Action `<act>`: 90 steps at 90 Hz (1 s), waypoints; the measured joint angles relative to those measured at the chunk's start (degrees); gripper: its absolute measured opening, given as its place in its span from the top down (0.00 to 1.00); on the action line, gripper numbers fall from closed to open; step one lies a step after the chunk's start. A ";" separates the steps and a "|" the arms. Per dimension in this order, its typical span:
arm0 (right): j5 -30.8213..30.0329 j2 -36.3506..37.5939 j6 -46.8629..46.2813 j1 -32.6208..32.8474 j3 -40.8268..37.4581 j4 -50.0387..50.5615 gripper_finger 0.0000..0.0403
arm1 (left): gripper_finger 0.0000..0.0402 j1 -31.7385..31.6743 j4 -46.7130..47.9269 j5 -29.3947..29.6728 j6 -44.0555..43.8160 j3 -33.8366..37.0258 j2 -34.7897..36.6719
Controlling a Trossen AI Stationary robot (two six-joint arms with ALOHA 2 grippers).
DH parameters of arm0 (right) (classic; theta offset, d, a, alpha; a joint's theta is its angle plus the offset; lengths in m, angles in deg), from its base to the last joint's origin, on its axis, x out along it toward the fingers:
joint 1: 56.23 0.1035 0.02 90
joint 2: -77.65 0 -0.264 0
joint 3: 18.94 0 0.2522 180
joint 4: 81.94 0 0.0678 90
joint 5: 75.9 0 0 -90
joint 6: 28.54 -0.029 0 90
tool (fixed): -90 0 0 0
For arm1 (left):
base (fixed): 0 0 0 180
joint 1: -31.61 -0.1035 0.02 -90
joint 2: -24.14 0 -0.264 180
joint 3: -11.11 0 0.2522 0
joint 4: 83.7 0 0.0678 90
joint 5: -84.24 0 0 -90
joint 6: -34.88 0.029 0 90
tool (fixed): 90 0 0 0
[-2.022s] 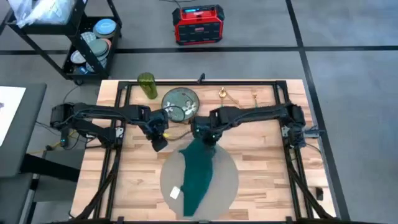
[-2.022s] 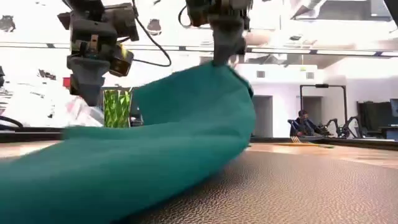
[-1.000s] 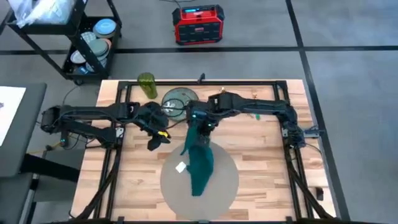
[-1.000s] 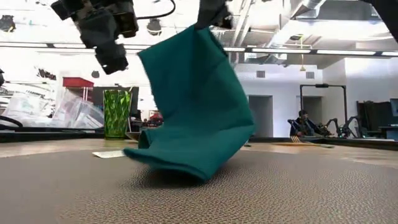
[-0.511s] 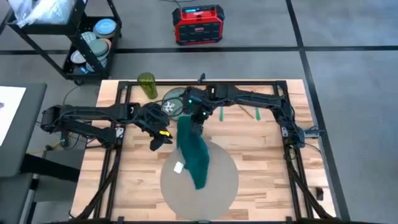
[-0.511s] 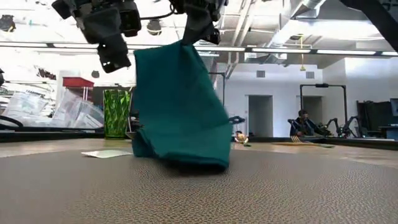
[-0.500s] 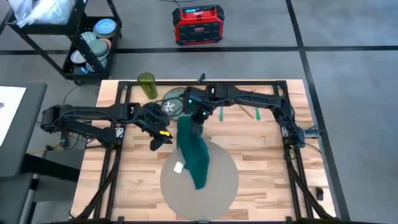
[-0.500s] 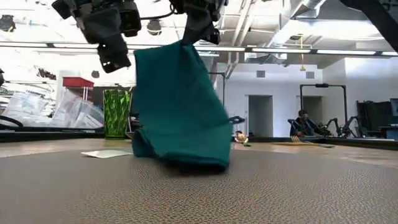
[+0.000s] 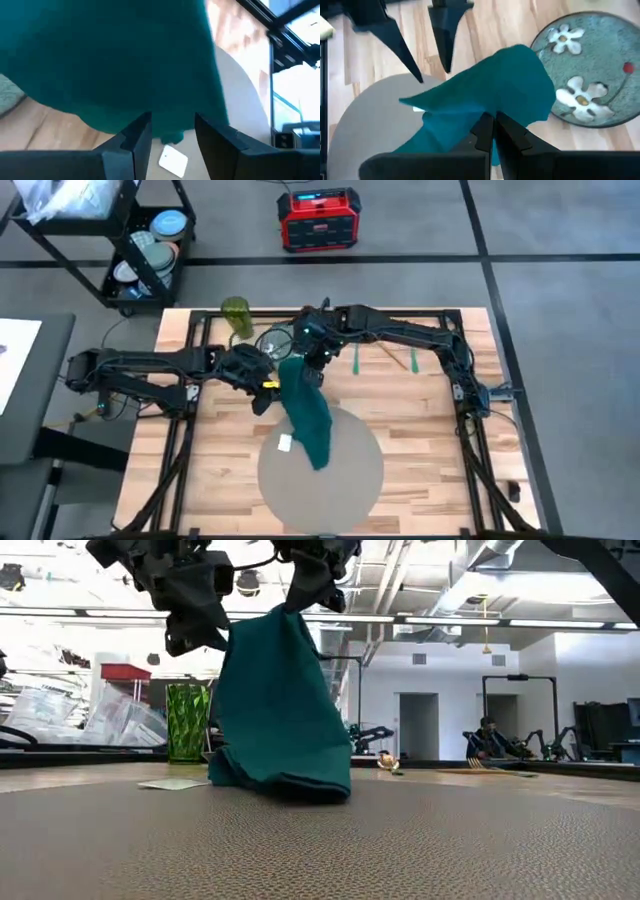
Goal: Set table place
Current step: Fold the green napkin
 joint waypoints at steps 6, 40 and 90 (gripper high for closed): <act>0.01 0.00 0.00 -0.13 0.00 -0.90 1.00 | 0.67 0.26 -0.13 0.53 -1.22 0.02 0.00; 0.03 0.00 -0.01 -2.04 -0.12 -2.01 1.00 | 0.67 1.27 0.02 4.11 -9.61 0.02 0.43; -0.82 0.06 -1.18 -4.86 -8.02 -14.10 1.00 | 0.71 4.45 15.70 21.36 -13.62 -13.79 -8.55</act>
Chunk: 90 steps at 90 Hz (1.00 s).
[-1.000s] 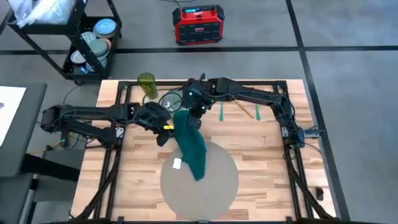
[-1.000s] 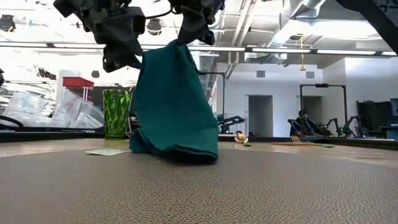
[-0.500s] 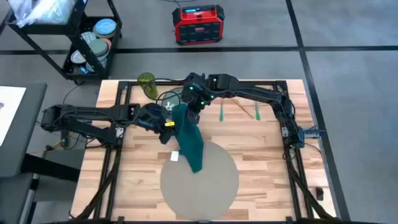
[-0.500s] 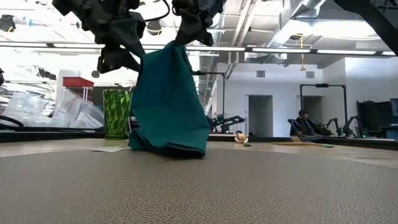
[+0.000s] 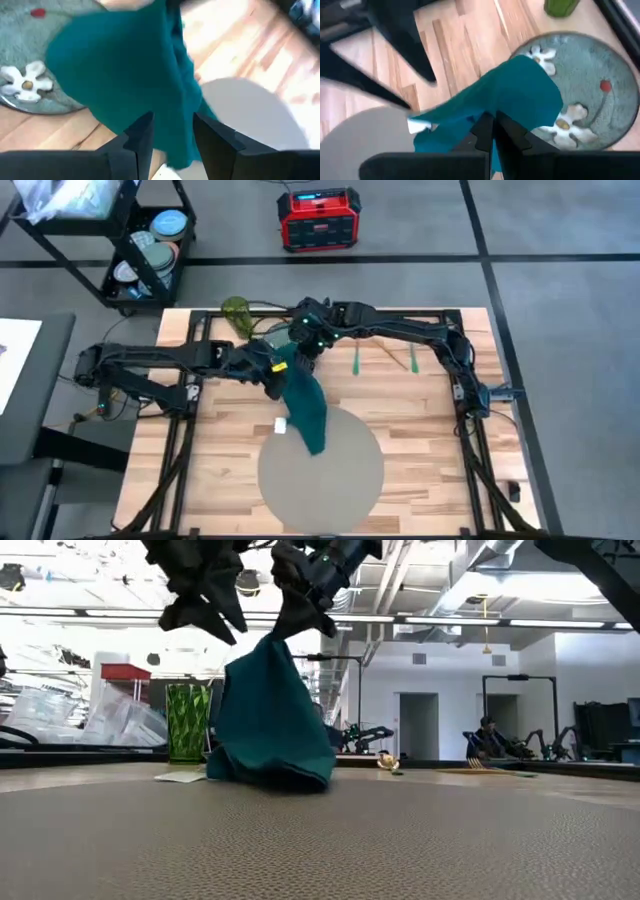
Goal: Set table place
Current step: Fold the green napkin
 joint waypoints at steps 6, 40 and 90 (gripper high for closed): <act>-0.01 0.00 0.09 -0.43 0.00 -0.22 1.00 | 0.72 0.97 0.24 -0.04 0.11 -0.95 -3.11; -0.02 -0.06 2.49 -3.05 0.00 -0.16 1.00 | 0.73 2.32 5.90 11.64 -2.65 -10.97 -9.92; 1.27 -0.06 4.94 -4.07 0.00 -0.17 1.00 | 0.74 1.57 4.86 10.99 -2.49 -10.69 -17.09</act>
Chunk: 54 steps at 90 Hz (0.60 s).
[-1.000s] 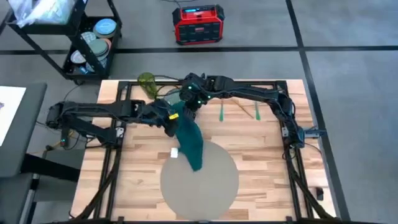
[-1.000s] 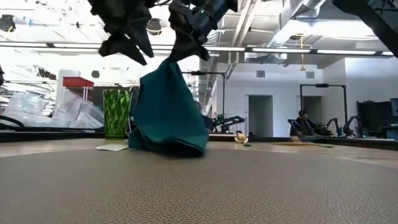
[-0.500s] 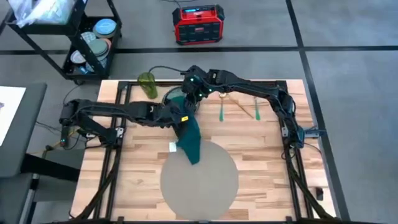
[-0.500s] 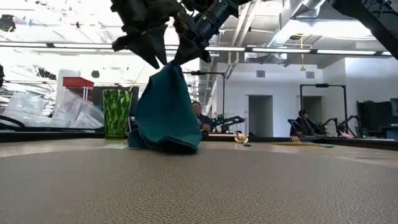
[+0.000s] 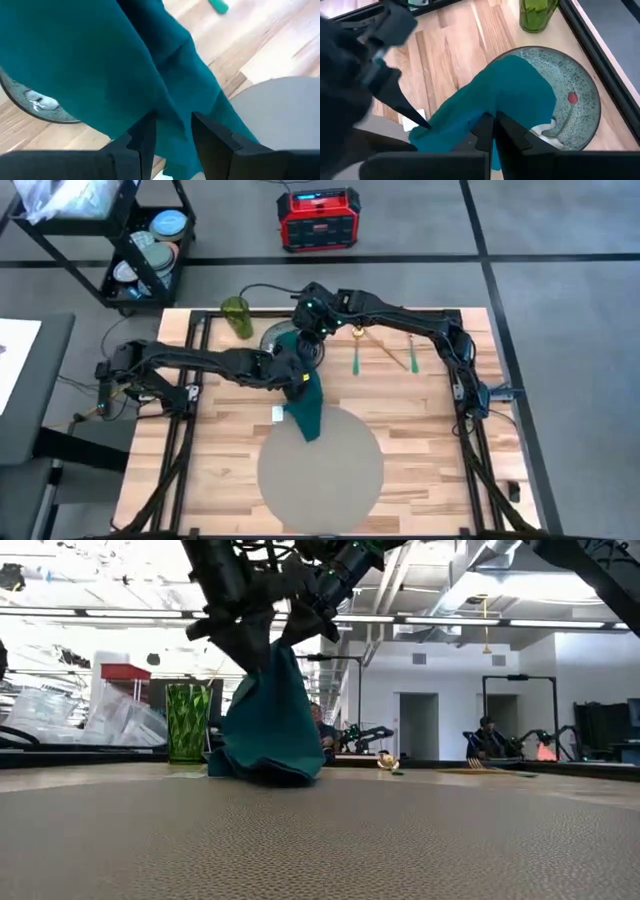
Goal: Set table place
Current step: Fold the green napkin
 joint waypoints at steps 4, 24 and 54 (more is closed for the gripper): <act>0.02 0.00 0.42 0.00 0.00 0.06 1.00 | 0.75 -0.43 -0.31 0.04 0.35 -0.02 -0.54; 0.17 0.00 1.64 -0.02 0.00 2.00 1.00 | 0.98 -2.04 1.85 0.04 1.88 0.01 1.48; 0.14 0.51 5.87 -2.56 0.00 9.34 1.00 | 1.00 -1.56 13.42 1.56 -0.74 -0.04 10.79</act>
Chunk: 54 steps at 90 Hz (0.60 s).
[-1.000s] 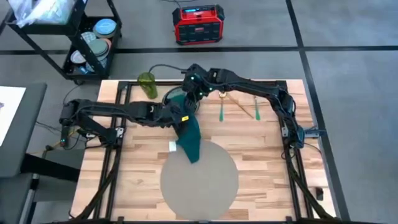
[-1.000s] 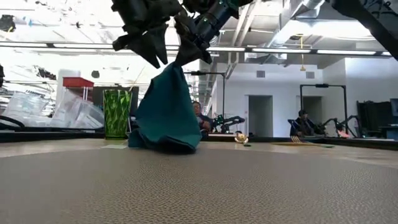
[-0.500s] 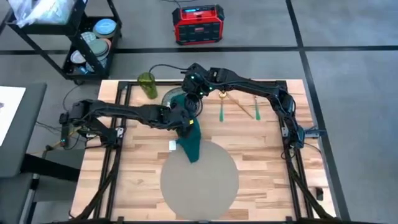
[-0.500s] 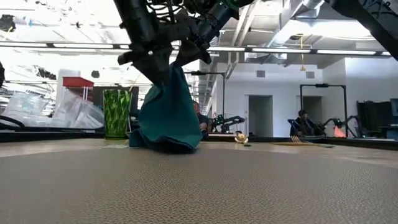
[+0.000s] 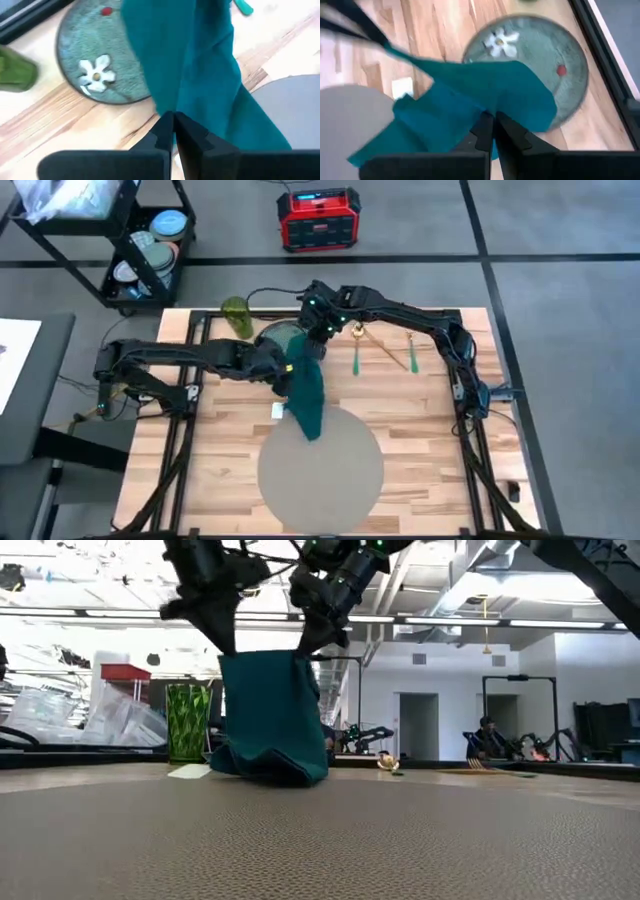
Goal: Set table place
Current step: Fold the green napkin
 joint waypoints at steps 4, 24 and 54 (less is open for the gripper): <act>-0.03 0.23 1.41 -0.41 0.13 1.87 1.00 | 1.00 -0.34 1.41 0.65 0.29 0.00 1.39; -0.29 1.58 4.31 -3.53 4.26 12.43 1.00 | 1.00 -5.00 2.73 3.01 4.45 0.00 5.76; -0.20 1.68 3.34 -3.04 7.93 14.35 1.00 | 1.00 -5.62 -14.33 -3.78 15.35 -0.02 2.87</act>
